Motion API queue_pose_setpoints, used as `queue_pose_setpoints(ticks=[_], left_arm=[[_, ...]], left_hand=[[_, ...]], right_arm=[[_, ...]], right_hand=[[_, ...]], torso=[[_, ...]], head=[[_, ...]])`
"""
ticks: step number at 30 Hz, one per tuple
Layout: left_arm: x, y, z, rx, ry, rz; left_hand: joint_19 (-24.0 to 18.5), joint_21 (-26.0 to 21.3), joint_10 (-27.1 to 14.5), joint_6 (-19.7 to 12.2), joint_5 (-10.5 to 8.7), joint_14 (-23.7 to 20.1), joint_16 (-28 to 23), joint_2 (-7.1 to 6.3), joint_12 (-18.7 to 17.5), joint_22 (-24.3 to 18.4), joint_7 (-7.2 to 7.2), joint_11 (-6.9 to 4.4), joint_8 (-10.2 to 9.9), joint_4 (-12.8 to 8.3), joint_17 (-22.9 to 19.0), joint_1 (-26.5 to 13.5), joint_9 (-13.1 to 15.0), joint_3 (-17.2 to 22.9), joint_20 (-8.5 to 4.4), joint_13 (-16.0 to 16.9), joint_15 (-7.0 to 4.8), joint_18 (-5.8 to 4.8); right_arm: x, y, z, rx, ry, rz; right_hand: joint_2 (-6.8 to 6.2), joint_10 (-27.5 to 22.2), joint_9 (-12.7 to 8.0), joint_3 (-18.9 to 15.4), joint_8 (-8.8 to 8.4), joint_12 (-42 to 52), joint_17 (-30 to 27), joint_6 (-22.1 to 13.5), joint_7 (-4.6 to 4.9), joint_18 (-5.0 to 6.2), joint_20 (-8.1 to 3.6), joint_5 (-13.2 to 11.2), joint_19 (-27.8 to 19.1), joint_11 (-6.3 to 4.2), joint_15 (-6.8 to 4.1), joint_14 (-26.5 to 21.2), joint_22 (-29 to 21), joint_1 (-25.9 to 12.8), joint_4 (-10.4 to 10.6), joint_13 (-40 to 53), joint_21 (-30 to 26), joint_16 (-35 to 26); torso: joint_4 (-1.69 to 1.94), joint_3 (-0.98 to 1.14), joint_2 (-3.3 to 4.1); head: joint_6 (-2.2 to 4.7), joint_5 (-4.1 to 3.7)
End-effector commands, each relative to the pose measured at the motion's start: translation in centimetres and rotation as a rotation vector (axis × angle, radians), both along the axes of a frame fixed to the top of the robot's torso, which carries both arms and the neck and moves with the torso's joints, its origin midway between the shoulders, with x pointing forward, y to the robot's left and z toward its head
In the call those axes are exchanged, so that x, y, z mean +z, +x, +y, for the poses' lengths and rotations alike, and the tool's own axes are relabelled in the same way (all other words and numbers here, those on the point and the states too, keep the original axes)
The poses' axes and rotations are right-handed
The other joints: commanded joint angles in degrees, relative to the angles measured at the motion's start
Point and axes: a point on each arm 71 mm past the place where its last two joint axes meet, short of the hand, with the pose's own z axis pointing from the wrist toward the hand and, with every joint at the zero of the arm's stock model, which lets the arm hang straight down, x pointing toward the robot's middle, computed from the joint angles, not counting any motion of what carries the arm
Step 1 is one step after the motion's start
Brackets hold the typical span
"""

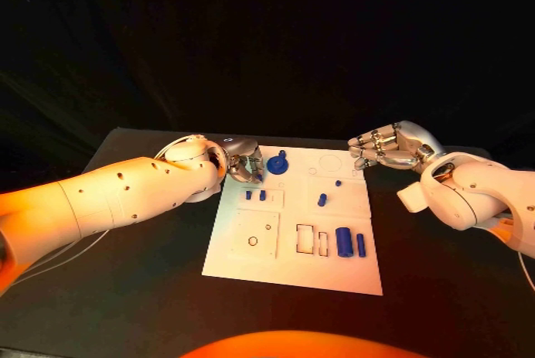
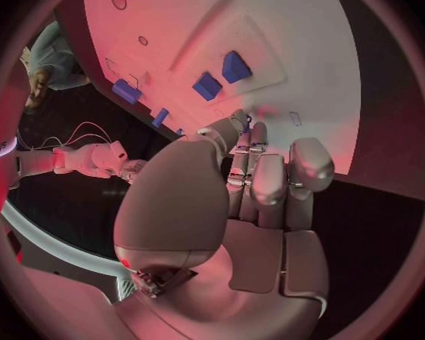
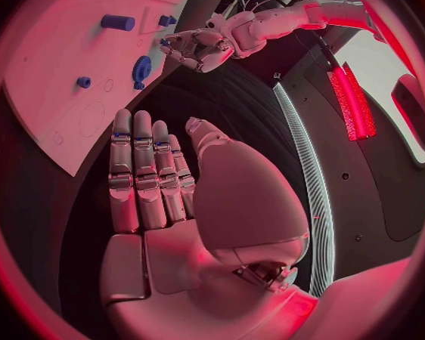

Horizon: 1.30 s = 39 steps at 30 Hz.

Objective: Assemble the parts on the task board

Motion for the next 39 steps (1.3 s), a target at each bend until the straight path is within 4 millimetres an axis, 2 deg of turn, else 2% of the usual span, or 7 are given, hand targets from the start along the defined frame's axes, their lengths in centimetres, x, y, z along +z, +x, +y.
queue_pose_setpoints(ticks=[1, 20, 39], left_arm=[[-0.20, -0.06, -0.14, -0.007, 0.017, 0.029], [-0.39, -0.07, -0.78, -0.019, 0.019, 0.043], [-0.64, 0.11, -0.23, 0.005, 0.039, 0.061]], left_hand=[[-0.3, 0.2, 0.5, 0.4, -0.04, 0.0, 0.4, -0.02, -0.2, -0.1, -0.03, -0.10, -0.4, 0.3, -0.1, -0.7, 0.1, 0.0, -0.05, 0.0, -0.18, -0.94], [-0.4, 0.1, 0.5, 0.4, -0.04, 0.0, 0.3, -0.04, -0.4, -0.3, -0.01, -0.06, -0.5, 0.4, -0.1, -1.0, 0.0, 0.0, -0.06, 0.1, -0.15, -0.90], [-0.7, -0.2, 0.3, 0.0, -0.02, 0.0, 0.4, -0.19, -1.0, -0.6, 0.19, 0.07, -1.0, 0.4, -0.2, -1.2, -0.1, 0.1, -0.05, 0.1, -0.06, -0.84]], right_arm=[[0.03, -0.01, 0.05, 0.007, -0.001, -0.007], [0.02, -0.02, 0.13, 0.008, -0.001, -0.007], [0.03, -0.05, 0.06, 0.005, -0.001, -0.007]], right_hand=[[0.37, 0.1, 0.0, 0.5, 0.13, 0.1, 0.0, -0.1, -0.17, 0.42, 0.16, -0.1, 0.3, -0.16, -0.22, -0.2, -0.1, 0.1, 0.0, 0.0, -0.2, 0.0], [0.37, 0.1, 0.0, 0.5, 0.13, 0.1, 0.0, -0.1, -0.17, 0.42, 0.16, -0.1, 0.3, -0.16, -0.22, -0.2, -0.1, 0.1, 0.0, 0.0, -0.2, 0.0], [0.36, 0.1, 0.0, 0.5, 0.12, 0.1, 0.0, -0.1, -0.17, 0.41, 0.15, 0.0, 0.3, -0.16, -0.22, -0.2, -0.1, 0.1, 0.0, -0.1, -0.2, -0.1]], torso=[[-0.02, 0.01, 0.02], [0.00, 0.02, 0.01], [0.01, 0.01, 0.02]], head=[[-0.03, 0.08], [-0.18, -0.02], [-0.24, 0.01]])
